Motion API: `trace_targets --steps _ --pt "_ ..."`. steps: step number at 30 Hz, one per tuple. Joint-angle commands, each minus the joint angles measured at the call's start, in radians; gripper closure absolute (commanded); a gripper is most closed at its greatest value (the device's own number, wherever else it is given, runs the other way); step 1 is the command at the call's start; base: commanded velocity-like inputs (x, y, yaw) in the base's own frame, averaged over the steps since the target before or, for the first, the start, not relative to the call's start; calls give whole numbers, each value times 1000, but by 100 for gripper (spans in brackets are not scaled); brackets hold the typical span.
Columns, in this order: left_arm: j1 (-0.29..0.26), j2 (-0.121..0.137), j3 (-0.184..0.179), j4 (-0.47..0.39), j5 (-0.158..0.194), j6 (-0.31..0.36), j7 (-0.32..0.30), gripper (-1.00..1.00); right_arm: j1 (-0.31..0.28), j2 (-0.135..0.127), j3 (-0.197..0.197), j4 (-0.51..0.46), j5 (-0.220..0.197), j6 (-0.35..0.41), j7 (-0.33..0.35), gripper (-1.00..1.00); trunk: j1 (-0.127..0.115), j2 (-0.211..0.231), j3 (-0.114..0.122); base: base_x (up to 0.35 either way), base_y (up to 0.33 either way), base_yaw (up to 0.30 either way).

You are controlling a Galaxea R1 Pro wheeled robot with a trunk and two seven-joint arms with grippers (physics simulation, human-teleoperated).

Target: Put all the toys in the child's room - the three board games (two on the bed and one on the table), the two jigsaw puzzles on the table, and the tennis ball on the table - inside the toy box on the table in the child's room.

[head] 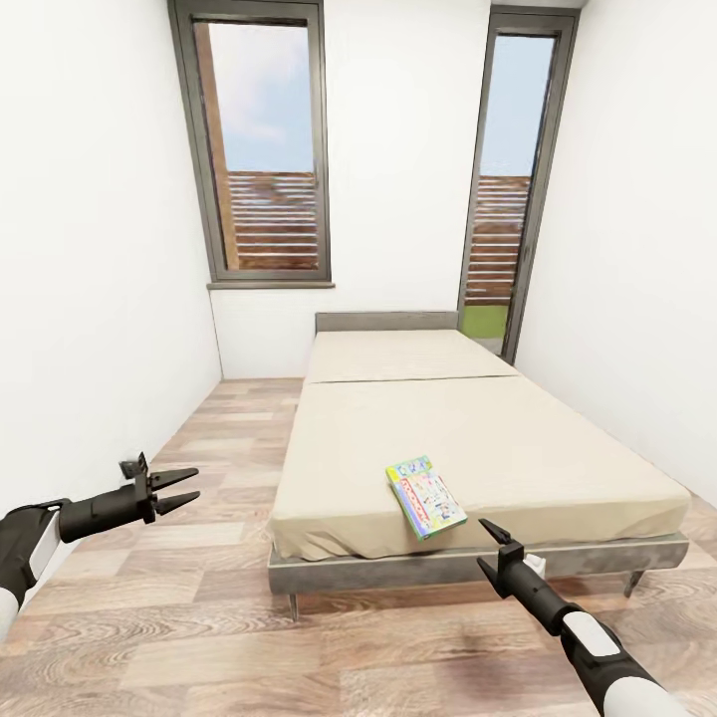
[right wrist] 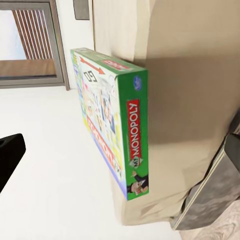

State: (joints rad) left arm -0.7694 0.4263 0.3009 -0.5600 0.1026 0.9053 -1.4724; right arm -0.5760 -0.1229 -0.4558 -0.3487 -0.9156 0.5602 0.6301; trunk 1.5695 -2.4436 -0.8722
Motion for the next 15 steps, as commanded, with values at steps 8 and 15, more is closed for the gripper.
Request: trace_targets --steps 8,15 --pt "1 0 14 0 0 12 -2 -100 -1 0 -4 0 -2 7 0 -100 0 0 -1 110 71 0" --pt "1 0 24 0 0 11 -2 -100 -1 0 -3 0 -1 7 0 -100 0 0 -1 27 18 0"
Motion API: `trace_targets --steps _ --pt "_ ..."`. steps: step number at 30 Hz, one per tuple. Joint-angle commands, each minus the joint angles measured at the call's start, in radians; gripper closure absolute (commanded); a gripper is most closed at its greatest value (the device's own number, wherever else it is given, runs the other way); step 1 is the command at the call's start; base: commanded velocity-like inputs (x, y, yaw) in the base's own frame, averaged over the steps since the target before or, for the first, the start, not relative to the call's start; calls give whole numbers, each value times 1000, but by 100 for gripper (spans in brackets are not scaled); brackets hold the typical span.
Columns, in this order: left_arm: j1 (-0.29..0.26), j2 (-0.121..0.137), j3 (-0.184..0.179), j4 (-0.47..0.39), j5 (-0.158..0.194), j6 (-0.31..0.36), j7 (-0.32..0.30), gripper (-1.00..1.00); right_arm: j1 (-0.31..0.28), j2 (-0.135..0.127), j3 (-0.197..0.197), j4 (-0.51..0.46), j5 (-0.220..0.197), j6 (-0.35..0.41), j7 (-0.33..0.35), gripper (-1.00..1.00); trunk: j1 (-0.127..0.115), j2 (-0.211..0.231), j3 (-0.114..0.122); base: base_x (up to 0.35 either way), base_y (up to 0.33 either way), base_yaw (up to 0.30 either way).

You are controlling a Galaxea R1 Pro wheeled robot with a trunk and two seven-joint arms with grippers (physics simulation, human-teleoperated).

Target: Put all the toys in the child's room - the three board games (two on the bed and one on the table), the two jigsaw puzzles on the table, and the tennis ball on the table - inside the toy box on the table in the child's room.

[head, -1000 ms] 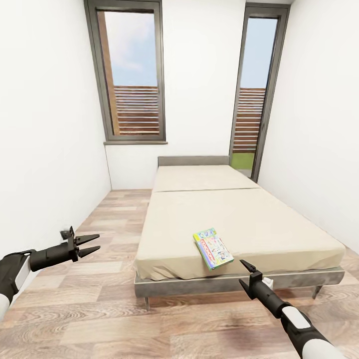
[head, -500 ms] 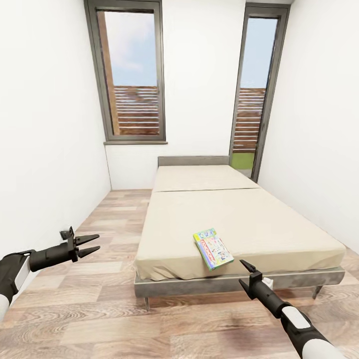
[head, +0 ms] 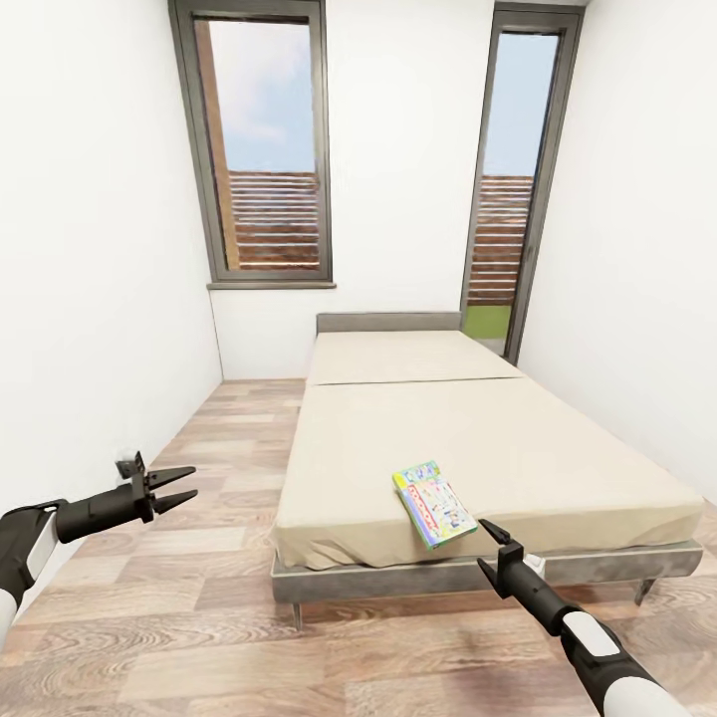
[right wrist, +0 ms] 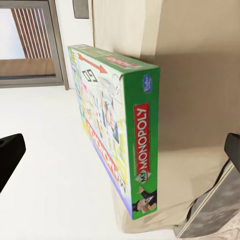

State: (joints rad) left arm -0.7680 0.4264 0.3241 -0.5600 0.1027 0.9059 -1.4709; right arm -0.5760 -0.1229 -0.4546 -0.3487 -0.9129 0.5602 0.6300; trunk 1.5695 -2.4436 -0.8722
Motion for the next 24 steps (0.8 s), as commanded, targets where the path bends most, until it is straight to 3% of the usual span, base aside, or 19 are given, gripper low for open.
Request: trace_targets --steps 1,24 --pt "-1 0 1 0 0 10 -3 -100 -1 0 -4 1 -3 7 0 -100 0 0 -1 9 6 0" --pt "0 0 4 0 0 6 -3 -100 -1 12 -4 1 0 7 0 -100 0 0 -1 1 58 0"
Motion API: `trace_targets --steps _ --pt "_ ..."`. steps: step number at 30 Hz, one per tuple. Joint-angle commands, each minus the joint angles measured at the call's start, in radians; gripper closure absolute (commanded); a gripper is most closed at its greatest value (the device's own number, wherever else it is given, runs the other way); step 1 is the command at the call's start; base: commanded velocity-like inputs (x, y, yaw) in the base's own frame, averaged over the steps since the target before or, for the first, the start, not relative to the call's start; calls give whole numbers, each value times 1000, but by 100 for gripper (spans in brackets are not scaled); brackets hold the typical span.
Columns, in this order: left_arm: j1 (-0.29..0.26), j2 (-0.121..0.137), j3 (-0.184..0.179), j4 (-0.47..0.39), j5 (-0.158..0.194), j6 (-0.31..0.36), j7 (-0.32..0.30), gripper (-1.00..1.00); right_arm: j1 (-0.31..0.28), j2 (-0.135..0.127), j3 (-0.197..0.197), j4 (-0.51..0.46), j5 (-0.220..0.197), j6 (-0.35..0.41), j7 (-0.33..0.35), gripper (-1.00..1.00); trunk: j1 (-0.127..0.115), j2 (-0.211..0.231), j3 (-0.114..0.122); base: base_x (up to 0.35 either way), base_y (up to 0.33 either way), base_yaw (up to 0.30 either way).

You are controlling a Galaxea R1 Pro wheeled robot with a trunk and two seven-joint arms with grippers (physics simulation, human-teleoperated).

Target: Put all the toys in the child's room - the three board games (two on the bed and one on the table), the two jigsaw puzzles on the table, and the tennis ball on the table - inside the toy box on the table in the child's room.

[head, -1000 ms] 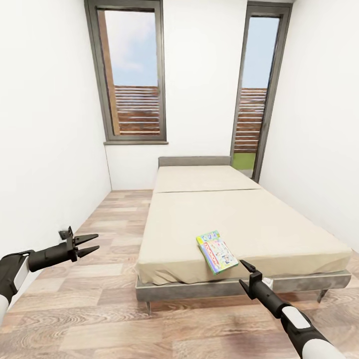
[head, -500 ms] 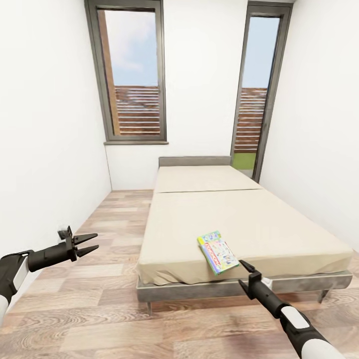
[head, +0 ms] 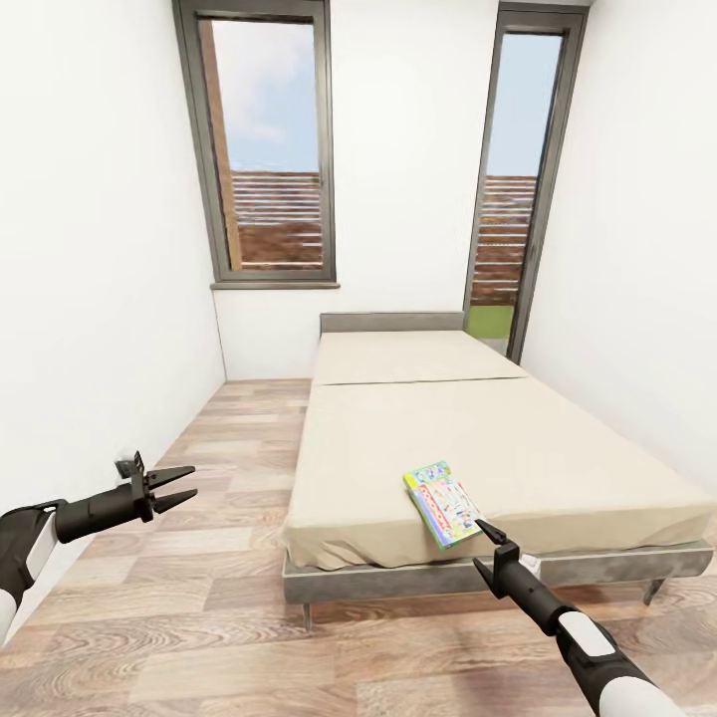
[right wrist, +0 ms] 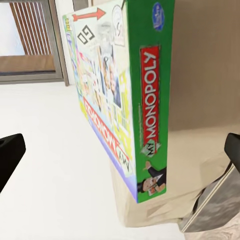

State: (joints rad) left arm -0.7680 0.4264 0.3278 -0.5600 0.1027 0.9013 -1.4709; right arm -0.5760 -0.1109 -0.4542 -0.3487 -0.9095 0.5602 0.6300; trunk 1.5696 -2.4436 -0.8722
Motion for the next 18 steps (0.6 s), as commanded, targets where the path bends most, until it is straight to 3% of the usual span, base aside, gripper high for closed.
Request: trace_targets --steps 1,18 --pt "0 0 0 0 0 10 -3 -100 -1 0 -4 0 -3 7 0 -100 0 0 -1 0 10 0" --pt "0 0 1 0 0 10 -3 -100 -1 0 -4 0 -3 7 0 -100 0 0 -1 48 2 0"
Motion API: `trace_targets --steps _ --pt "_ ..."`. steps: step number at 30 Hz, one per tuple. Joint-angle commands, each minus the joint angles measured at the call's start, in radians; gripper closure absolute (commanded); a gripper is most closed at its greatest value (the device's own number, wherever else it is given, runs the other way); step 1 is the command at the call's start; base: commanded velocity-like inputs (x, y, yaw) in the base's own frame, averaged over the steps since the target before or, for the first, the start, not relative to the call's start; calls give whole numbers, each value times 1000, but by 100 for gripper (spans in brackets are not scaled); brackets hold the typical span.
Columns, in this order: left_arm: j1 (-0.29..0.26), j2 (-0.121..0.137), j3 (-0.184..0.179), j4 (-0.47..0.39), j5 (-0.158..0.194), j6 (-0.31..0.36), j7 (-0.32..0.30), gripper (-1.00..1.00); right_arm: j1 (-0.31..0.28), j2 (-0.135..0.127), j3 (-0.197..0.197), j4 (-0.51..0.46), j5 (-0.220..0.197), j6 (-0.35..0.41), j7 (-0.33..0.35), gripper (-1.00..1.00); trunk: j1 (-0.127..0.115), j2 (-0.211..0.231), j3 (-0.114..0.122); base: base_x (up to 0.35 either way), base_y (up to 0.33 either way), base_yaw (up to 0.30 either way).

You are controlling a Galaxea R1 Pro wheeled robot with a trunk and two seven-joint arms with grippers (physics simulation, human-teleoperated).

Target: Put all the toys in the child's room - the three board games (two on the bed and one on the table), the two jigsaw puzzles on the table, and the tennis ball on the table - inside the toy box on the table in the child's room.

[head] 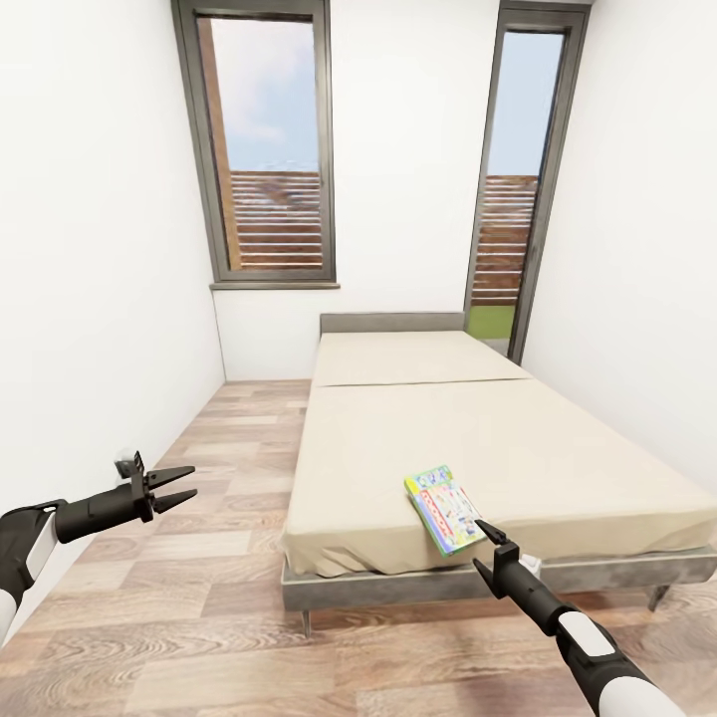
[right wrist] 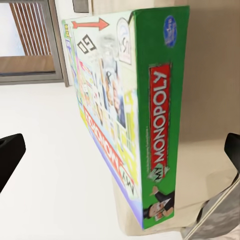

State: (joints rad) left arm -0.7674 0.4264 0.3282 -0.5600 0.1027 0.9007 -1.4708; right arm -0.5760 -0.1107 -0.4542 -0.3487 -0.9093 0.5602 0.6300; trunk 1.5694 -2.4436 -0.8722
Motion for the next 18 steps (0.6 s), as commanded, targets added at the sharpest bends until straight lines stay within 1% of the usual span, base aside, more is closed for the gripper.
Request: trace_targets --steps 1,18 --pt "0 0 0 0 0 11 -3 -100 -1 0 -4 0 -3 7 0 -100 0 0 -1 44 0 0" --pt "0 0 1 0 0 11 -3 -100 -1 1 -4 0 -3 7 0 -100 0 0 -1 9 0 0"
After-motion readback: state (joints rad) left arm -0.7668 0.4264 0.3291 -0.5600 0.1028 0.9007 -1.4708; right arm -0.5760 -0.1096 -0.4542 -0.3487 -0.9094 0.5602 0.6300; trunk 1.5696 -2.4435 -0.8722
